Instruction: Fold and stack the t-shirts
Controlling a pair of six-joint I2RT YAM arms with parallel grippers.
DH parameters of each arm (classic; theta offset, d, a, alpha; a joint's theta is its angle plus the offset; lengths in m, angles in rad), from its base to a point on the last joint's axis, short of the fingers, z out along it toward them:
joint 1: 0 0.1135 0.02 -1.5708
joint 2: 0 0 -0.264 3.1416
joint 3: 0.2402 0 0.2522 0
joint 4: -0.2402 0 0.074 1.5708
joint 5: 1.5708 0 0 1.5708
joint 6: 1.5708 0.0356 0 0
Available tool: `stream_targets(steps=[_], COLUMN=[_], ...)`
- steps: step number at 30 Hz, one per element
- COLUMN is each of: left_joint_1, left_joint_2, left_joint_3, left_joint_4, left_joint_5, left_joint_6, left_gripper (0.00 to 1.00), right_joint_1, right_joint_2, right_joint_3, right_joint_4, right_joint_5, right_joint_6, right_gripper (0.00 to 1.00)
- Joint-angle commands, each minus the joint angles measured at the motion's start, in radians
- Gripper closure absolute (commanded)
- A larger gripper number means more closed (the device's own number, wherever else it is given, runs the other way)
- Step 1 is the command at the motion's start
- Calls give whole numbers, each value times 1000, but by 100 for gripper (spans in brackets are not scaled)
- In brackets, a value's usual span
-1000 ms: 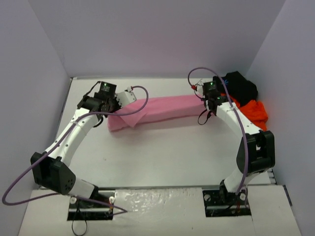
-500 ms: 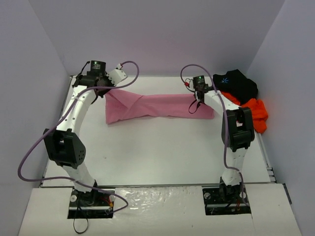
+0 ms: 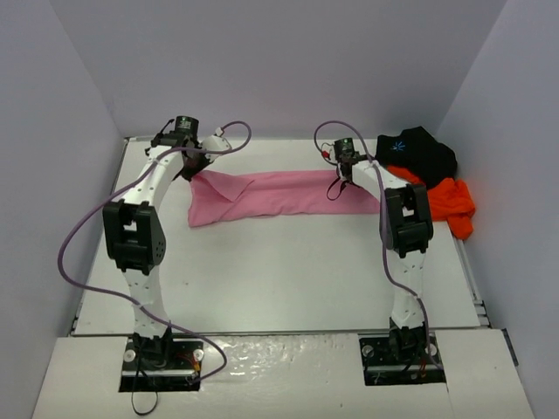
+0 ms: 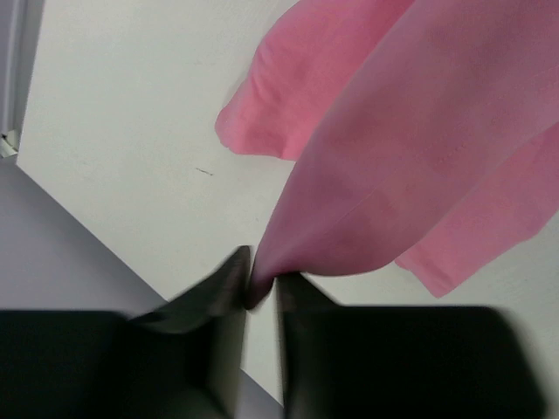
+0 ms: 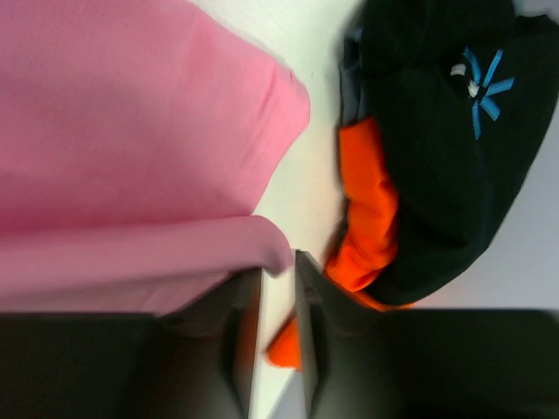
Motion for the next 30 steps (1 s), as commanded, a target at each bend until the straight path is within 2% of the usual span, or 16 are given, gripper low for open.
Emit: stream_targets(steps=[1, 2, 3, 4, 7, 9, 15, 17, 18, 20, 23, 27, 30], left_joint_1=[25, 30, 38, 42, 49, 51, 49, 40, 37, 22, 11, -24, -34], left_joint_2=[26, 39, 50, 64, 99, 123, 90, 22, 1, -46, -108, -185, -216], left_joint_3=[121, 138, 153, 169, 230, 277, 287, 221, 192, 81, -23, -153, -216], left_joint_4=[-25, -30, -30, -33, -44, -63, -74, -60, -55, -7, 19, 67, 72], left_joint_5=[23, 26, 26, 29, 29, 34, 57, 63, 67, 58, 67, 73, 100], left_joint_6=[-11, -17, -26, -29, -39, -46, -61, -51, -46, -42, -47, -40, -36], left_gripper=[72, 64, 53, 51, 47, 46, 47, 47, 49, 95, 100, 96, 100], right_joint_1=[7, 8, 9, 9, 6, 6, 6, 8, 10, 14, 20, 19, 27], right_joint_2=[45, 58, 68, 77, 110, 130, 96, 37, 20, -19, -81, -143, -179], right_joint_3=[94, 103, 109, 114, 159, 193, 206, 171, 158, 116, 73, 16, -47], right_joint_4=[6, 6, 7, 9, 8, 9, 13, 15, 15, 17, 19, 19, 17], right_joint_5=[80, 86, 88, 87, 102, 116, 119, 99, 97, 81, 86, 73, 44], right_joint_6=[-6, -5, -4, -4, 12, 8, 10, 21, 26, 45, 57, 71, 77], right_gripper=[56, 44, 41, 41, 32, 30, 31, 47, 61, 100, 99, 97, 100])
